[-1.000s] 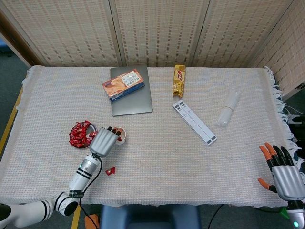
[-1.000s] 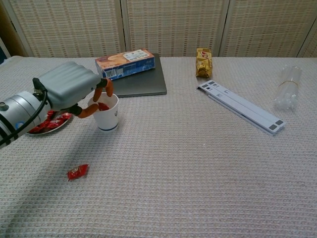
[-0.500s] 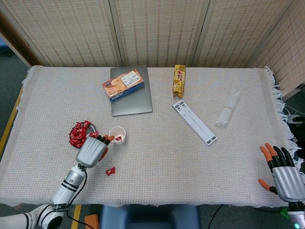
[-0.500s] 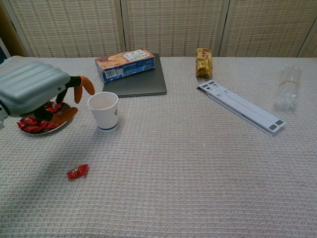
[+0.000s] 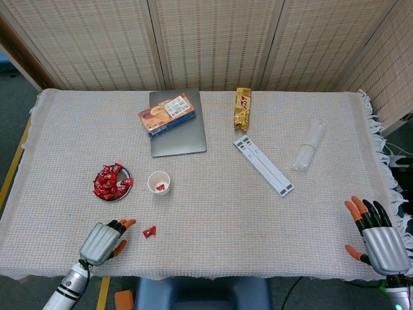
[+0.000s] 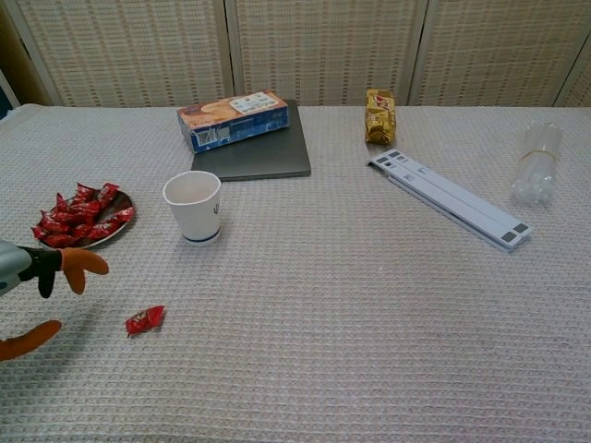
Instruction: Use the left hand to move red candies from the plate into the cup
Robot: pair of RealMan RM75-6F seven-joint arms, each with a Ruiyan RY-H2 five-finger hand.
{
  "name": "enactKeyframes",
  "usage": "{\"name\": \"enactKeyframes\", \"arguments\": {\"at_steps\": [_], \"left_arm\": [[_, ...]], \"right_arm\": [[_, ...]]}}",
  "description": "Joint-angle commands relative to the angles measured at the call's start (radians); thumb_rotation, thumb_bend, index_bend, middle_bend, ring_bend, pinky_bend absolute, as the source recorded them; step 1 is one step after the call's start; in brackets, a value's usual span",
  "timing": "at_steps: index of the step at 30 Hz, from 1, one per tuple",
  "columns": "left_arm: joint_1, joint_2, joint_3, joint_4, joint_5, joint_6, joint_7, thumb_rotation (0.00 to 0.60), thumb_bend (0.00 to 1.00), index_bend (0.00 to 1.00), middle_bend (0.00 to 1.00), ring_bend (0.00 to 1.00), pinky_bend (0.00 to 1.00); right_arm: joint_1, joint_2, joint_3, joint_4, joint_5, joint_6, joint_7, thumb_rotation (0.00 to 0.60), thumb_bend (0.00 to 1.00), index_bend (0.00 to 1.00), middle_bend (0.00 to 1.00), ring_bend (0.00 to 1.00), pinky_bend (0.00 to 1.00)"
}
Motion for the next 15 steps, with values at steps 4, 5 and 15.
{"name": "enactKeyframes", "arguments": {"at_steps": [4, 5, 15], "left_arm": [[0.026, -0.111, 0.008, 0.107, 0.043, -0.047, 0.043, 0.6, 0.39, 0.18, 0.26, 0.33, 1.0], [0.026, -0.122, 0.003, 0.118, 0.045, -0.051, 0.046, 0.6, 0.39, 0.18, 0.26, 0.33, 1.0], [0.029, -0.197, -0.047, 0.199, 0.082, -0.023, 0.064, 0.6, 0.39, 0.2, 0.27, 0.34, 1.0]], "right_arm": [[0.0, 0.001, -0.003, -0.001, 0.0, -0.003, 0.0, 0.6, 0.06, 0.0, 0.0, 0.0, 0.0], [0.0, 0.002, -0.003, -0.002, 0.001, -0.005, 0.0, 0.6, 0.06, 0.0, 0.0, 0.0, 0.0], [0.002, 0.006, -0.002, -0.006, 0.011, -0.013, 0.001, 0.6, 0.06, 0.0, 0.0, 0.0, 0.0]]}}
